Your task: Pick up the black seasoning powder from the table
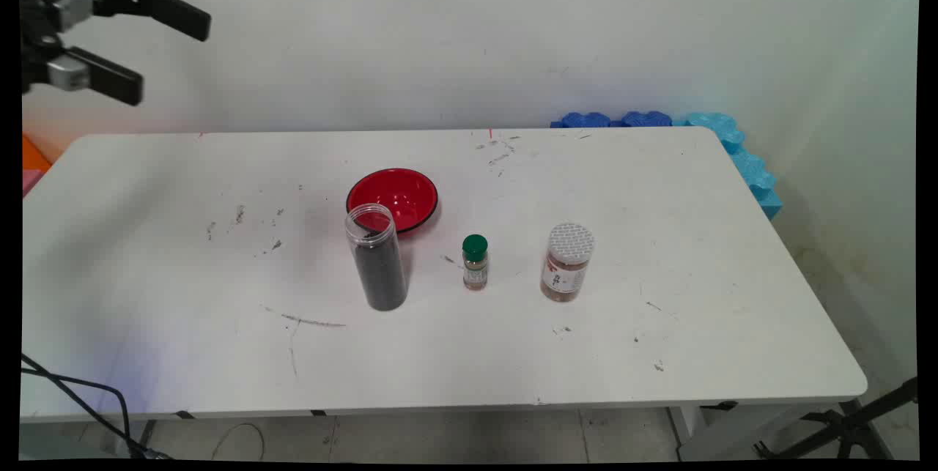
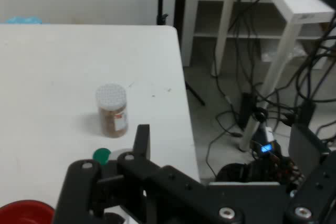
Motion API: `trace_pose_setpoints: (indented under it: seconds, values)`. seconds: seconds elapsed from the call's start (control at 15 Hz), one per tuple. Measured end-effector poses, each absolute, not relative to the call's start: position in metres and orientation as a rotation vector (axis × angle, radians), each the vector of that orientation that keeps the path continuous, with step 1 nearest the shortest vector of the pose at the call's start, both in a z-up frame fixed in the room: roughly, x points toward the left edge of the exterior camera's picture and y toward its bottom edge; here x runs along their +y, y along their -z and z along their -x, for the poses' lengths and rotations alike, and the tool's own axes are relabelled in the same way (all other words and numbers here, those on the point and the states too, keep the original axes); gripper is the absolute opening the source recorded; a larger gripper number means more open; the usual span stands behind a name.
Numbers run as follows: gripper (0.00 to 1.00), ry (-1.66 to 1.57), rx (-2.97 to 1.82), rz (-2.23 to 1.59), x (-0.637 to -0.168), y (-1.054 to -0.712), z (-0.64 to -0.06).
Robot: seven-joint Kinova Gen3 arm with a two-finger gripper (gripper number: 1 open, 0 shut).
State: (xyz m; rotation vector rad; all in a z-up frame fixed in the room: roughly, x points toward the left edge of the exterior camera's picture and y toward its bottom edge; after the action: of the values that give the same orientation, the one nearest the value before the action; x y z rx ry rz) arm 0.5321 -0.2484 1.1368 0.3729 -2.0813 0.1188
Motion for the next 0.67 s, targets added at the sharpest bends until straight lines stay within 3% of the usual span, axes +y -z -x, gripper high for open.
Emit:
trace_pose_setpoints:
  seconds: [0.67]
  values:
    - [1.0,-0.235,-2.076,-0.505,-0.279,-1.108,-0.523]
